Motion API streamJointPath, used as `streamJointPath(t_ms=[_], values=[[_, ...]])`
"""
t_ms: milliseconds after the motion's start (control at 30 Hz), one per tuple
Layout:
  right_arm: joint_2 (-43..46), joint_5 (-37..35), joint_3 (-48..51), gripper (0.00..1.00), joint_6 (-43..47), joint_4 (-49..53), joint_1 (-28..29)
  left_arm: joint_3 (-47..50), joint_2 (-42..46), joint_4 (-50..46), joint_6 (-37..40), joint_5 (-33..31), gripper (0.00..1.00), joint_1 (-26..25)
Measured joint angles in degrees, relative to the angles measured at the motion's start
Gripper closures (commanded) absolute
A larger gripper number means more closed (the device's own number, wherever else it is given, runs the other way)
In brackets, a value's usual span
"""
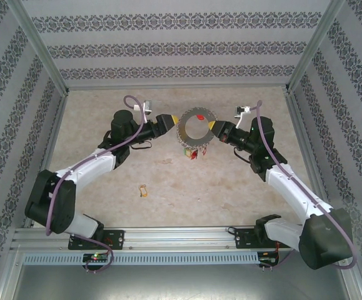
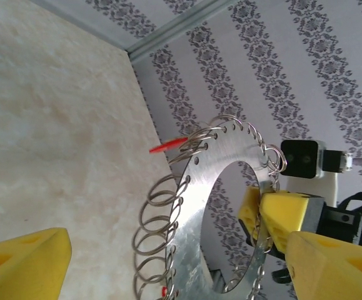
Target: Put the keys on the keyring
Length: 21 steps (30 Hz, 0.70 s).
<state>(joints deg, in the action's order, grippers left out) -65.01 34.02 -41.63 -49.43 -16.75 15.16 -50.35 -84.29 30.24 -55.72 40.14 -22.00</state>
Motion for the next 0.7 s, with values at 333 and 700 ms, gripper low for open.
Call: streamJointPath(t_ms=[333,700], values=[[-0.28,0.2,-1.9,1.0,-2.69,-3.82,1.88,-3.96,-4.17,4.76,-4.79,4.13,0.35,-0.79],[-0.39,0.5,-2.12,0.99,-3.43,-5.49,2.36,-3.96,-3.74,10.38,-6.62,5.16,0.88,-0.85]])
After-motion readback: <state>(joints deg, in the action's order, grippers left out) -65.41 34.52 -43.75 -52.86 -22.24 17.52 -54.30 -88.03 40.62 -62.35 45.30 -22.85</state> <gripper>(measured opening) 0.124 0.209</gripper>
